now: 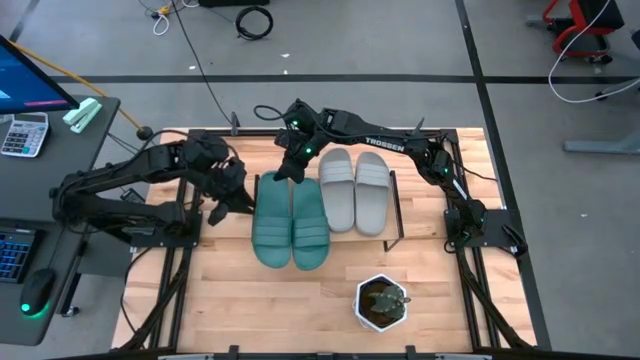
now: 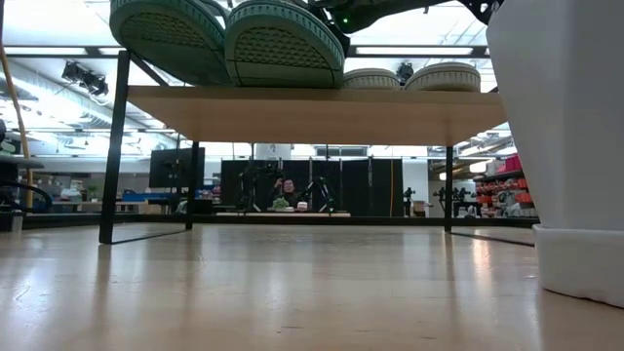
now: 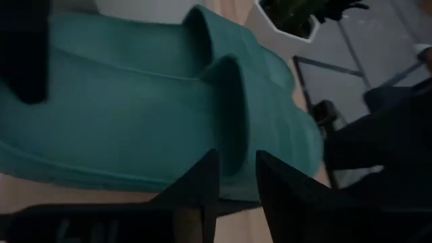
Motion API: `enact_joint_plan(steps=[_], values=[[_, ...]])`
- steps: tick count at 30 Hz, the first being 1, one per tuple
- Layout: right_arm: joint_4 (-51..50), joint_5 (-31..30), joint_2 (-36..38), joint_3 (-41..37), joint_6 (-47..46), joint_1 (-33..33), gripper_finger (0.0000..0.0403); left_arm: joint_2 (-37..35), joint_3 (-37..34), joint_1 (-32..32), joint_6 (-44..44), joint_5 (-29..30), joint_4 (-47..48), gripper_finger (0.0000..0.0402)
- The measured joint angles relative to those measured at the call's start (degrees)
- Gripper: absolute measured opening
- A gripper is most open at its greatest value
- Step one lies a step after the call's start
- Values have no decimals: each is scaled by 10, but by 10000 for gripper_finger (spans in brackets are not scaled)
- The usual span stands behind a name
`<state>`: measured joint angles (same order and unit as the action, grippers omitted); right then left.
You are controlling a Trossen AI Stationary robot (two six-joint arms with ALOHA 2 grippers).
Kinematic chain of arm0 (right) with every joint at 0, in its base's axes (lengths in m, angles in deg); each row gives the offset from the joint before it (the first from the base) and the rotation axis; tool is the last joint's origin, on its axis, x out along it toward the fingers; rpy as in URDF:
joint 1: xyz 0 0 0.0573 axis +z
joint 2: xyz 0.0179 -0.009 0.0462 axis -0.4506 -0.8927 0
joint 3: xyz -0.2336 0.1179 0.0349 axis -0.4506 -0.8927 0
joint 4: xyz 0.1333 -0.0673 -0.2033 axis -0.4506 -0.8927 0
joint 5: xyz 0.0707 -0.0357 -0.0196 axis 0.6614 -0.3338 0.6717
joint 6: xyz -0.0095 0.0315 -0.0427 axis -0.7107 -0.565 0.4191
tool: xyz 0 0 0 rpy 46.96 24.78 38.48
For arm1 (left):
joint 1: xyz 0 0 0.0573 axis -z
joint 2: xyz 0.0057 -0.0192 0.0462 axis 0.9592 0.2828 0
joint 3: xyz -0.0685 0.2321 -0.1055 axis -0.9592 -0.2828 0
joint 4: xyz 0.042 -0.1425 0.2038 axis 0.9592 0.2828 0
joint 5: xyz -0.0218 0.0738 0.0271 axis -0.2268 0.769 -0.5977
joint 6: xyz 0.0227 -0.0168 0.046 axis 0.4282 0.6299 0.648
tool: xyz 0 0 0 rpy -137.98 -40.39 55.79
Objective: Pick and place slides into the shelf
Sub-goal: Put the green slide on the shelf
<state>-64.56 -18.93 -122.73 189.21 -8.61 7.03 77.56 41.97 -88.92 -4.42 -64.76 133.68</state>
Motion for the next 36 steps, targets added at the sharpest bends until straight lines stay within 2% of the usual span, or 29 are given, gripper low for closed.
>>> enact_joint_plan(steps=[13,24,36], values=[[-10,-6,0,0,9,-1,62,0,0,57,29,84,-6,102],[-11,-12,0,0,13,-4,60,6,0,88,25,87,-32,100],[-11,-14,-1,0,13,-3,64,94,2,120,14,98,-38,97]])
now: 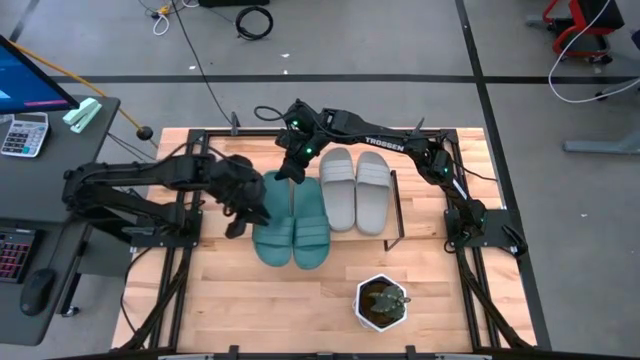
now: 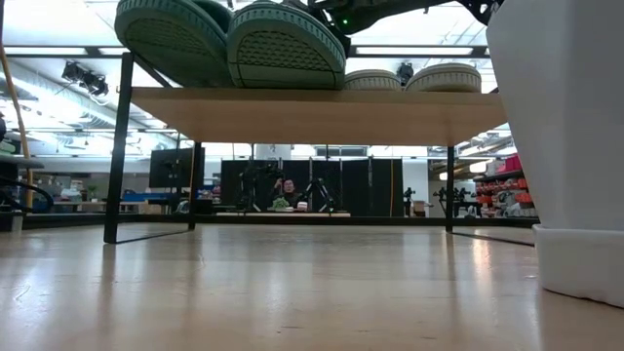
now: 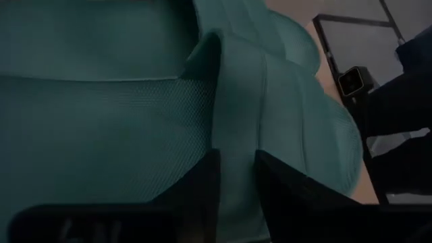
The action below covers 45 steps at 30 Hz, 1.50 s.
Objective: Pick and place slides into the shelf
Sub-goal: Put the green slide on the shelf
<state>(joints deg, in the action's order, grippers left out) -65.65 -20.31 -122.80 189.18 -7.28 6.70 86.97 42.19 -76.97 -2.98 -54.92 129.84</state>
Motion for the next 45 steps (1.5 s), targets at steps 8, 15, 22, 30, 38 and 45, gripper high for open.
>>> enact_joint_plan(steps=[8,15,22,30,38,45], values=[[0,-1,0,0,0,0,65,22,0,1,-1,4,-12,84],[2,0,0,0,-3,0,79,22,0,-1,-16,15,1,68],[4,3,0,0,0,0,124,22,-1,-1,-31,29,2,56],[0,8,4,15,7,0,165,22,-2,-1,-32,36,7,48],[-3,-19,4,15,15,0,185,22,-2,-1,-46,45,7,41],[-12,-80,4,15,28,0,197,22,-2,-1,-46,48,7,26]])
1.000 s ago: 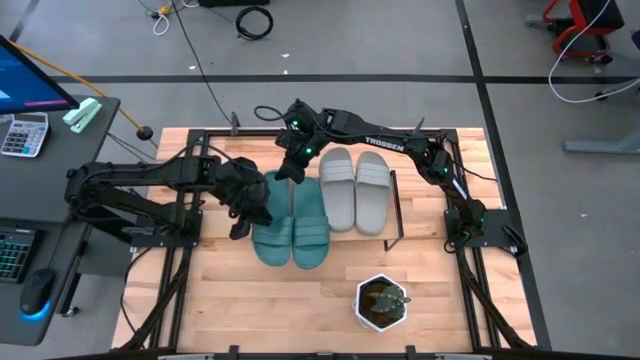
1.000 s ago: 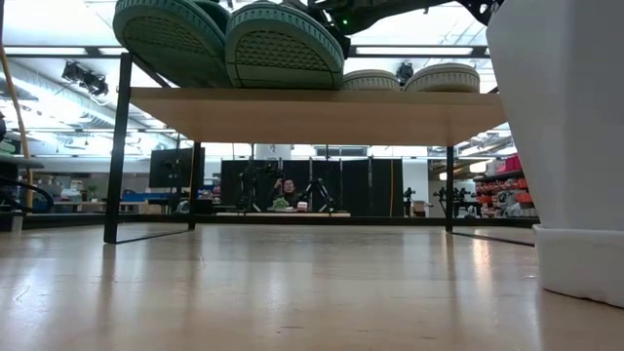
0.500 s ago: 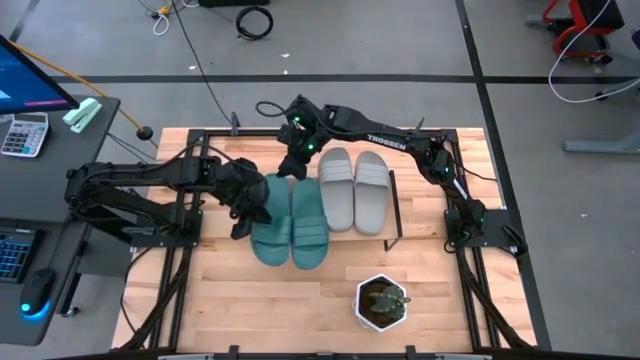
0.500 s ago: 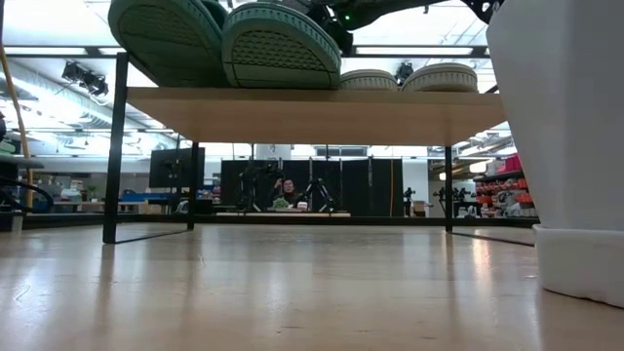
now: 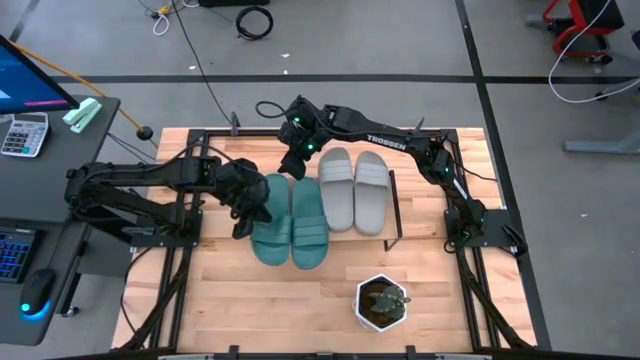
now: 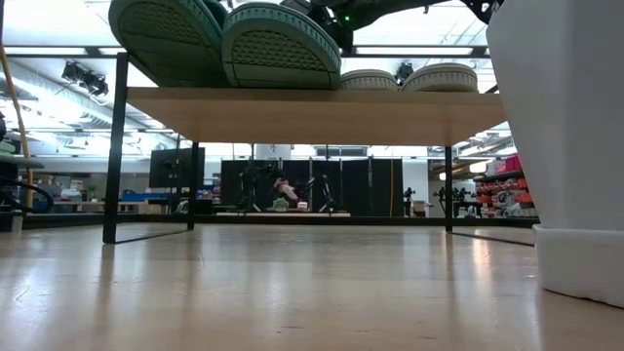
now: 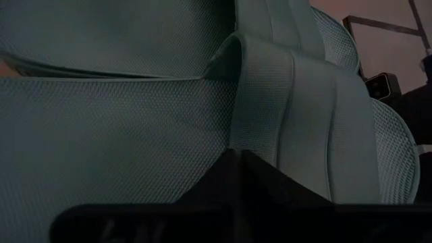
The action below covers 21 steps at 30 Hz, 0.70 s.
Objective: Pick and place slides into the shelf
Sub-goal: Put the green slide on the shelf
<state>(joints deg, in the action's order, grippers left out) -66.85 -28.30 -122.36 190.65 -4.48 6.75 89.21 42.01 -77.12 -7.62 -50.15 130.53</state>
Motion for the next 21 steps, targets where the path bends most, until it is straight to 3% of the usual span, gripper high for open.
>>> enact_joint_plan(steps=[21], values=[[-9,-60,74,1,4,-8,199,8,0,0,-32,30,7,7]])
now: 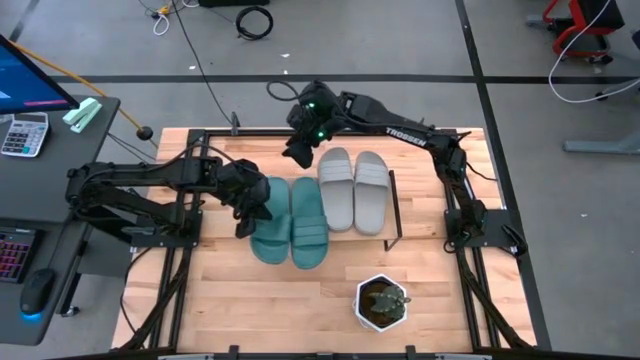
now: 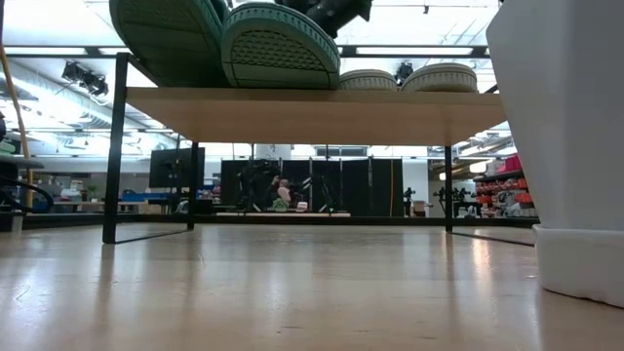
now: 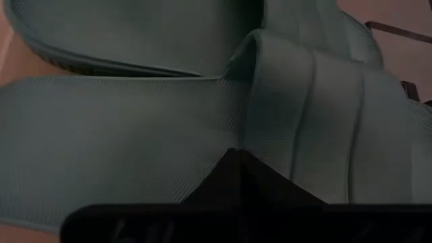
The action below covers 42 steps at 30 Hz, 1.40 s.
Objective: Pick and place slides into the shelf
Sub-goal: Put the green slide on the shelf
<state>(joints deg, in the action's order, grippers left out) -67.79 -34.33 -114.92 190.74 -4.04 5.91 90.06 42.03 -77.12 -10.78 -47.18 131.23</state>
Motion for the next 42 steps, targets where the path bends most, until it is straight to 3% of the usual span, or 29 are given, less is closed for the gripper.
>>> enact_joint_plan(steps=[5,21,27,36,42], values=[[-6,-11,13,0,-6,3,199,10,0,5,-3,16,-2,5],[0,-17,20,0,-2,30,199,10,0,58,-77,192,7,8],[0,-13,20,0,-3,42,199,5,-3,67,-88,203,-31,7],[13,-15,33,0,-5,43,199,-13,-3,67,-87,201,-54,49],[27,-19,53,0,-16,36,199,-34,-2,66,-86,217,-73,47]])
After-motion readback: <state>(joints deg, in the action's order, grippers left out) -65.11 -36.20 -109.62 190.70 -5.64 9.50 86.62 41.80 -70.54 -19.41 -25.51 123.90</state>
